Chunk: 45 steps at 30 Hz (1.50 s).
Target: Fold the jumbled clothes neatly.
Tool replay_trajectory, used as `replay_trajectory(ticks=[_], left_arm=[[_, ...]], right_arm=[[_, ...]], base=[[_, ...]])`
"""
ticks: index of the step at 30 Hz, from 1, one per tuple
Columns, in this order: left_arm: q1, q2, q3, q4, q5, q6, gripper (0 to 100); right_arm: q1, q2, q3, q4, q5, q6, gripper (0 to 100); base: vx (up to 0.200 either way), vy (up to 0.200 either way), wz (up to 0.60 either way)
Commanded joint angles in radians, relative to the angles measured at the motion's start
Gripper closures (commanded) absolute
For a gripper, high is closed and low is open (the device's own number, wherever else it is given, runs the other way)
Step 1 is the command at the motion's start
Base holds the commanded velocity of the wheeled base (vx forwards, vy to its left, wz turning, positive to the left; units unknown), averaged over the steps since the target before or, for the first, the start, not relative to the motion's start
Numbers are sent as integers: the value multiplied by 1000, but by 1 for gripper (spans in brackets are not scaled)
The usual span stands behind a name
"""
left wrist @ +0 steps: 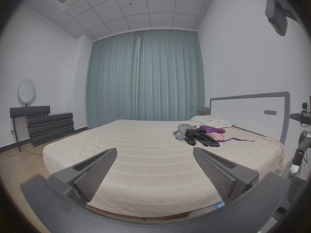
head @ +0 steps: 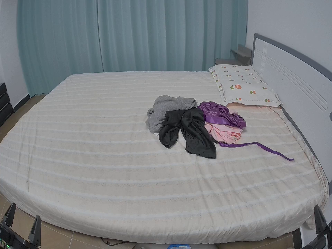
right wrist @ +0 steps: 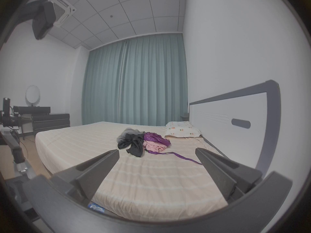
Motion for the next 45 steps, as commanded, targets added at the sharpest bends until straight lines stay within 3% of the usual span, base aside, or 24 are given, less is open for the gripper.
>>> replay_trajectory(ticks=[1, 6, 7, 8, 14, 20, 23, 25, 26, 33, 45], left_arm=[[0, -16, 18, 0, 0, -1, 0], [0, -16, 18, 0, 0, -1, 0], [0, -16, 18, 0, 0, -1, 0], [0, -16, 18, 0, 0, -1, 0], [0, -16, 18, 0, 0, -1, 0], [0, -16, 18, 0, 0, -1, 0], [0, -16, 18, 0, 0, -1, 0], [0, -16, 18, 0, 0, -1, 0], [0, -16, 18, 0, 0, -1, 0], [0, -16, 18, 0, 0, -1, 0], [0, -16, 18, 0, 0, -1, 0]], right_arm=[[14, 231, -147, 69, 79, 0, 0], [25, 445, -146, 34, 111, 88, 0], [54, 577, -153, -7, 153, 160, 0], [73, 655, -155, -32, 168, 180, 0], [112, 1098, -198, -257, 177, 198, 0], [155, 1485, -285, -491, 168, 273, 0], [163, 1741, -410, -653, 147, 333, 0], [163, 1741, -410, -653, 147, 333, 0], [181, 1911, -515, -741, 91, 385, 0], [231, 2175, -785, -736, 39, 546, 0], [244, 2456, -1135, -626, -44, 606, 0]], base=[[0, 0, 0], [0, 0, 0], [0, 0, 0], [0, 0, 0], [0, 0, 0], [0, 0, 0], [0, 0, 0], [0, 0, 0], [0, 0, 0], [0, 0, 0], [0, 0, 0]])
